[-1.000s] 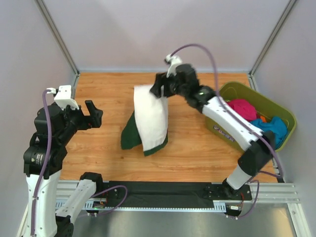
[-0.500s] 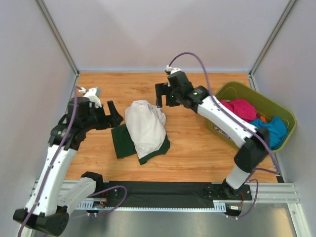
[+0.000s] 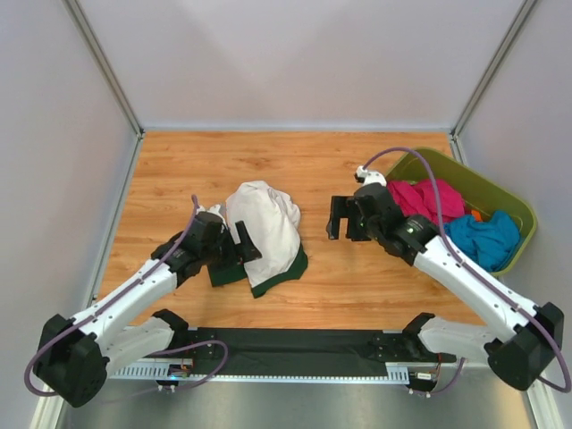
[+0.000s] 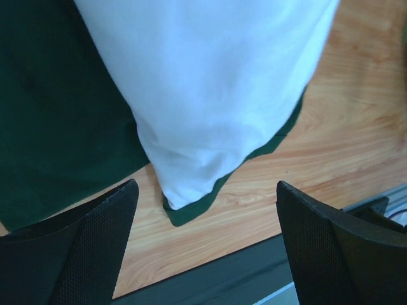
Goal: Fold and stack the t-shirts
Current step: Move the tshirt to the center of the board, then flatten the tshirt out
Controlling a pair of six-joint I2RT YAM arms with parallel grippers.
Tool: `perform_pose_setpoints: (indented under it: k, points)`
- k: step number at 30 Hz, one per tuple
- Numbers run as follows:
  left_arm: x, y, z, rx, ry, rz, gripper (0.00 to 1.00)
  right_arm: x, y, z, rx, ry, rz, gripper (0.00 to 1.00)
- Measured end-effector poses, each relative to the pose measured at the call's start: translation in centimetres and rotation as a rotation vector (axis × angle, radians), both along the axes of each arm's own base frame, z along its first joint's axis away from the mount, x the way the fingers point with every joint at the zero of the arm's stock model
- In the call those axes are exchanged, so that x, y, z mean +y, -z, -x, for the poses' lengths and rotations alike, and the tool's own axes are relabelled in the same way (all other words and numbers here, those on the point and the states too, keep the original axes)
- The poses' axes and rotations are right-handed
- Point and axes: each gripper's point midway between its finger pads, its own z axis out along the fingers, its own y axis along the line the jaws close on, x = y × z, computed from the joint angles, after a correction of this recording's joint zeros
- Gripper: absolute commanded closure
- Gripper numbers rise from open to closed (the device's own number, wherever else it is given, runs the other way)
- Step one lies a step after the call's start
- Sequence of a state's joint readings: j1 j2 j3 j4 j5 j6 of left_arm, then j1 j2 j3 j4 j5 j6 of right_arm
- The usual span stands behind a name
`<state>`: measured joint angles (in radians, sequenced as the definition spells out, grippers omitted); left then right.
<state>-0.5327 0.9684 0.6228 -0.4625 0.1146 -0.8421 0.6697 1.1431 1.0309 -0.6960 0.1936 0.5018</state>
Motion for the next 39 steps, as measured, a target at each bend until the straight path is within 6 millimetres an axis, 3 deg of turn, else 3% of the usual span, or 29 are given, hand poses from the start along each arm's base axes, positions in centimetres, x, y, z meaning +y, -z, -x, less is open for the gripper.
perform_pose_setpoints:
  k: [4,7,12,18,23,29,30,31,34,36,39]
  points:
    - [-0.9,3.9,1.9,0.109,0.000,-0.002,0.06,-0.9,-1.7,0.8,-0.057,0.015,-0.041,0.00]
    - [-2.3,4.4,2.9,0.114,0.032,0.008,0.06,-1.0,-2.5,0.9,-0.086,0.019,-0.067,0.00]
    - [-4.8,4.5,3.6,0.100,0.092,0.001,0.09,-0.8,-0.4,1.4,-0.032,0.021,-0.064,0.01]
    - [-4.8,5.8,2.3,0.136,0.063,-0.147,0.03,-0.6,0.9,1.8,0.014,0.017,-0.064,0.02]
    - [-5.1,5.6,1.2,0.096,0.063,-0.214,0.15,-0.6,0.9,1.8,0.014,0.017,-0.064,0.03]
    - [-4.9,7.9,0.0,0.114,0.073,-0.336,0.18,-0.3,1.8,1.7,0.045,0.014,-0.051,0.05]
    - [-5.0,8.1,-0.3,0.113,0.076,-0.355,0.25,-0.2,2.0,1.7,0.051,0.013,-0.048,0.05]
    - [-5.0,8.2,-0.7,0.108,0.078,-0.374,0.48,-0.2,2.1,1.7,0.054,0.014,-0.045,0.05]
    - [-5.1,8.3,-1.6,0.085,0.088,-0.414,0.88,-0.2,2.2,1.7,0.056,0.014,-0.044,0.07]
    - [-5.0,8.2,-1.8,0.077,0.101,-0.434,1.00,-0.2,2.1,1.7,0.055,0.014,-0.045,0.07]
    - [-5.1,7.3,-2.1,0.067,0.115,-0.448,1.00,-0.2,2.1,1.7,0.054,0.014,-0.047,0.08]
